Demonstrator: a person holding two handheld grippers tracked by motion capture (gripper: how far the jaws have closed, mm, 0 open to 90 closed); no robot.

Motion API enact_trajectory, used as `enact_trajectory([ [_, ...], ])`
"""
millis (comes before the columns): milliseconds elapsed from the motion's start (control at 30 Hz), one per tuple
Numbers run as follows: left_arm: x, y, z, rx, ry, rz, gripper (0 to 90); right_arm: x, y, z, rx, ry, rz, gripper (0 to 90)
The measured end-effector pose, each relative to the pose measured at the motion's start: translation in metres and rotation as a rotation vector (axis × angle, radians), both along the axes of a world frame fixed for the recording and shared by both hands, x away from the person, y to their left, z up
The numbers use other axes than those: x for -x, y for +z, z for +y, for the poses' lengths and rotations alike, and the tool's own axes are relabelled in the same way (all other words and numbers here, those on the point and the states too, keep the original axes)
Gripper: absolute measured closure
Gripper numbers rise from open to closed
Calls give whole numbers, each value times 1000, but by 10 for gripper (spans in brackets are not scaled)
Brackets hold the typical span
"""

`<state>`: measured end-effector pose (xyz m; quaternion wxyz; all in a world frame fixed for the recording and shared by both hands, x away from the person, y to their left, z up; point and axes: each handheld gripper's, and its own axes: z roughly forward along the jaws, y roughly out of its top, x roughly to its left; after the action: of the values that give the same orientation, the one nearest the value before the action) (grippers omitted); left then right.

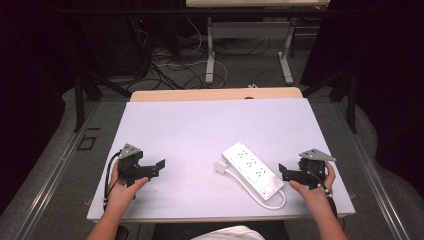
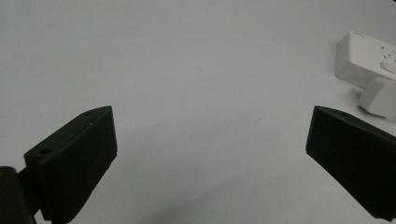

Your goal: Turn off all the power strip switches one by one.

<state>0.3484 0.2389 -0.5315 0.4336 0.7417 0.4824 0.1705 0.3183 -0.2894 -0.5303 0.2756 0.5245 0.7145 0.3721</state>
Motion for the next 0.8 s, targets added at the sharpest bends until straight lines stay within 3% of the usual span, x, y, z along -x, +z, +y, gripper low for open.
enact_trajectory([
  [133,0,0,-4,-10,-12,-10,19,2,3,1,32,15,-18,122],
  [300,0,1,-7,-20,-11,-27,19,3,3,2,26,46,-10,155],
  [433,0,0,-11,-29,-17,-41,19,7,7,6,28,44,-26,271],
  [800,1,1,-14,-59,-29,-41,21,18,19,23,68,95,-35,385],
])
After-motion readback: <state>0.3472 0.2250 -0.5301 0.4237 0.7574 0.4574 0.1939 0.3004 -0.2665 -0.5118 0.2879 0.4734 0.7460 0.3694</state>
